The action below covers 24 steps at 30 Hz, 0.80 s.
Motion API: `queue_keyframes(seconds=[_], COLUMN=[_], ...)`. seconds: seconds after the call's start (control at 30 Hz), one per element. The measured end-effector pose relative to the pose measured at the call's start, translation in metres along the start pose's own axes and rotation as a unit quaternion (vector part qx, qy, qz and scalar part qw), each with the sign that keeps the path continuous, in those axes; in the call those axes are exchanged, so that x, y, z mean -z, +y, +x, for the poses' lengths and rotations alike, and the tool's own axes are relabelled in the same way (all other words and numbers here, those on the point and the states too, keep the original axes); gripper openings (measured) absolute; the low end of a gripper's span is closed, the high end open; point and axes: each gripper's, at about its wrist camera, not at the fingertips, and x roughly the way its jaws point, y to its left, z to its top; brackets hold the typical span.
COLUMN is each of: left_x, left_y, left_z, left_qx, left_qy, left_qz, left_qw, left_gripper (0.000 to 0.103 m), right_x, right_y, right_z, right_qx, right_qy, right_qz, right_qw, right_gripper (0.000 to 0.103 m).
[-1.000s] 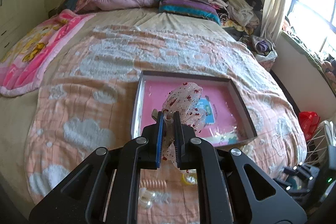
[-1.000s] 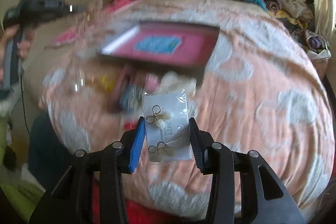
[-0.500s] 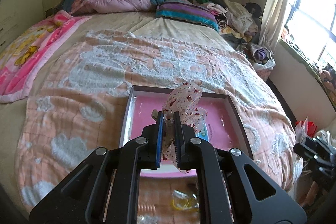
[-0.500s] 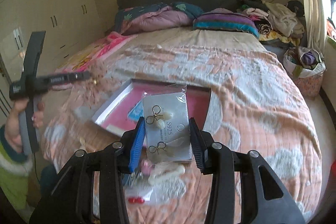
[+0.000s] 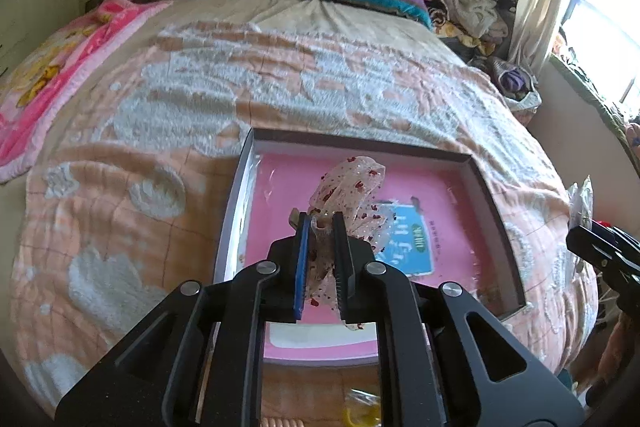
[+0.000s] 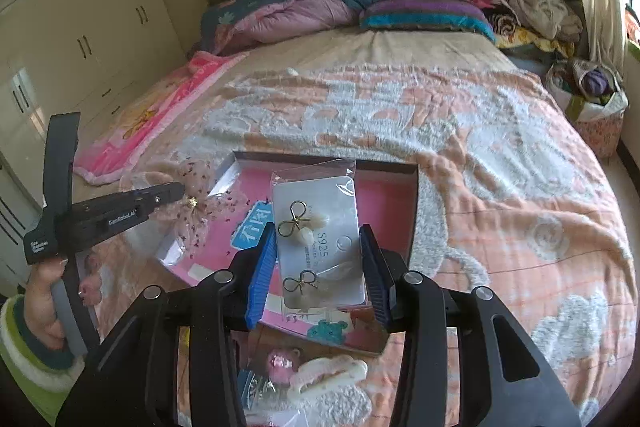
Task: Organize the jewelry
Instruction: 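Carry the bow into the box with the left tool while the right tool carries the earring bag there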
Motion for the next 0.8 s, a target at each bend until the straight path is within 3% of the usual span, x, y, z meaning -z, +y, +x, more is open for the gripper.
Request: queue_keyframes(seconds=[0.13, 0.3, 0.37, 0.5, 0.57, 0.6, 0.67, 0.8], left_x=[0.006, 0.011, 0.012, 0.015, 0.016, 0.016, 0.017, 0.018], left_y=[0.007, 0.013, 0.013, 0.013, 0.012, 0.012, 0.011, 0.01], left_z=[0.012, 0.013, 0.009, 0.001, -0.005, -0.008, -0.015, -0.031], left_qx=[-0.004, -0.014, -0.022, -0.024, -0.03, -0.031, -0.031, -0.029], left_qy=[0.016, 0.018, 0.015, 0.008, 0.002, -0.001, -0.005, -0.015], left_qz=[-0.002, 0.002, 0.005, 0.007, 0.011, 0.011, 0.01, 0.003], left_qw=[0.9999, 0.9997, 0.9996, 0.9997, 0.9995, 0.9994, 0.9995, 0.9994], left_gripper=[0.008, 0.022, 0.039, 0.049, 0.063, 0.064, 0.069, 0.086], right_x=[0.005, 0.013, 0.018, 0.027, 0.03, 0.032, 0.033, 0.035], right_y=[-0.002, -0.008, -0.009, -0.013, -0.014, -0.014, -0.015, -0.011], right_z=[0.024, 0.046, 0.052, 0.059, 0.06, 0.06, 0.058, 0.043], right_qx=[0.006, 0.009, 0.012, 0.011, 0.013, 0.015, 0.016, 0.03], right_qy=[0.021, 0.042, 0.05, 0.06, 0.061, 0.062, 0.061, 0.037], right_qz=[0.005, 0.016, 0.018, 0.031, 0.034, 0.035, 0.04, 0.036], right_qw=[1.0, 0.999, 0.999, 0.998, 0.998, 0.997, 0.997, 0.998], right_gripper=[0.04, 0.04, 0.04, 0.042, 0.042, 0.043, 0.058, 0.073])
